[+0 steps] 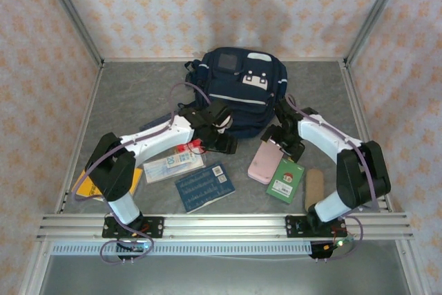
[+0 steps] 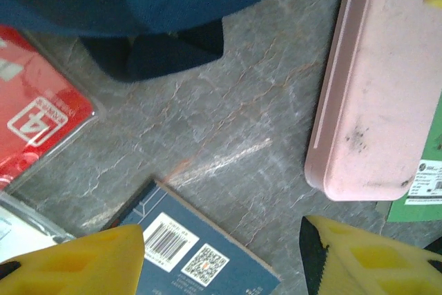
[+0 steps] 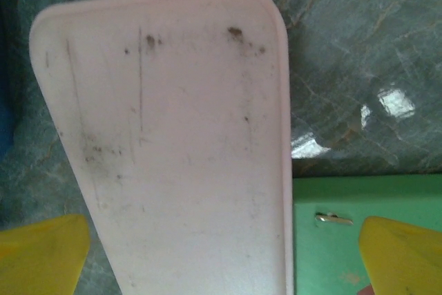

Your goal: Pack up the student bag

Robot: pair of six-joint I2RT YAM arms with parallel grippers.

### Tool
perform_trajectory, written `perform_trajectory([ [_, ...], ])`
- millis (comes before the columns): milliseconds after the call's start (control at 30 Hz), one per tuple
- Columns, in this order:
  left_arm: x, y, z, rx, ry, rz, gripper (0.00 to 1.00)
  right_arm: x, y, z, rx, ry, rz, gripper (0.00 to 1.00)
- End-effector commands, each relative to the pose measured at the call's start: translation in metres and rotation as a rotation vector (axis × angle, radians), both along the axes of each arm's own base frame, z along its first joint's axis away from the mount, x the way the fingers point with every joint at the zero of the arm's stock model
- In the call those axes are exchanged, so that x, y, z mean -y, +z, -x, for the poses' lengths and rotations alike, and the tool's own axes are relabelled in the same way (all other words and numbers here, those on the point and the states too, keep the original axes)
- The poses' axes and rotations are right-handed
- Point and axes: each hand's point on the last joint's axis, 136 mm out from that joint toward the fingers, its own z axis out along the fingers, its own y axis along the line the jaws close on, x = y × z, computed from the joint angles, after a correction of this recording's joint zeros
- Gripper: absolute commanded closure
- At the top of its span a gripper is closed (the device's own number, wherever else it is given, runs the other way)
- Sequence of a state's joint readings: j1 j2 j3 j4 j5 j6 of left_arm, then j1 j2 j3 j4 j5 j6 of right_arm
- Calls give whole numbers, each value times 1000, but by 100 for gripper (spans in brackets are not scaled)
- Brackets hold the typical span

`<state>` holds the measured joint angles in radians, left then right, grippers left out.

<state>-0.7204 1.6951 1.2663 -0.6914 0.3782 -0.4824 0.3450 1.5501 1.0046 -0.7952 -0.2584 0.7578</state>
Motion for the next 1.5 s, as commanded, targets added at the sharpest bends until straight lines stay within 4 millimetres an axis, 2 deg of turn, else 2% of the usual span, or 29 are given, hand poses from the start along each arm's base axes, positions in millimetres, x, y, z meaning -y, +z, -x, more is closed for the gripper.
perform_trajectory([
  [0,-12,5,8,23,21,-10,38,2,-10,-9,-17,-64,51,1],
  [367,-24,1,20,18,28,-18,39,-13,-29,-18,-52,35,83,1],
  [667,-29,-2,26,10,31,-15,39,-23,-21,-15,-51,77,69,1],
  [1133,-32,-11,32,-2,22,-21,39,-34,-3,-3,-3,-50,-42,1],
  [1467,-31,-14,32,-9,18,-21,39,-40,-6,1,-6,-45,-54,1],
])
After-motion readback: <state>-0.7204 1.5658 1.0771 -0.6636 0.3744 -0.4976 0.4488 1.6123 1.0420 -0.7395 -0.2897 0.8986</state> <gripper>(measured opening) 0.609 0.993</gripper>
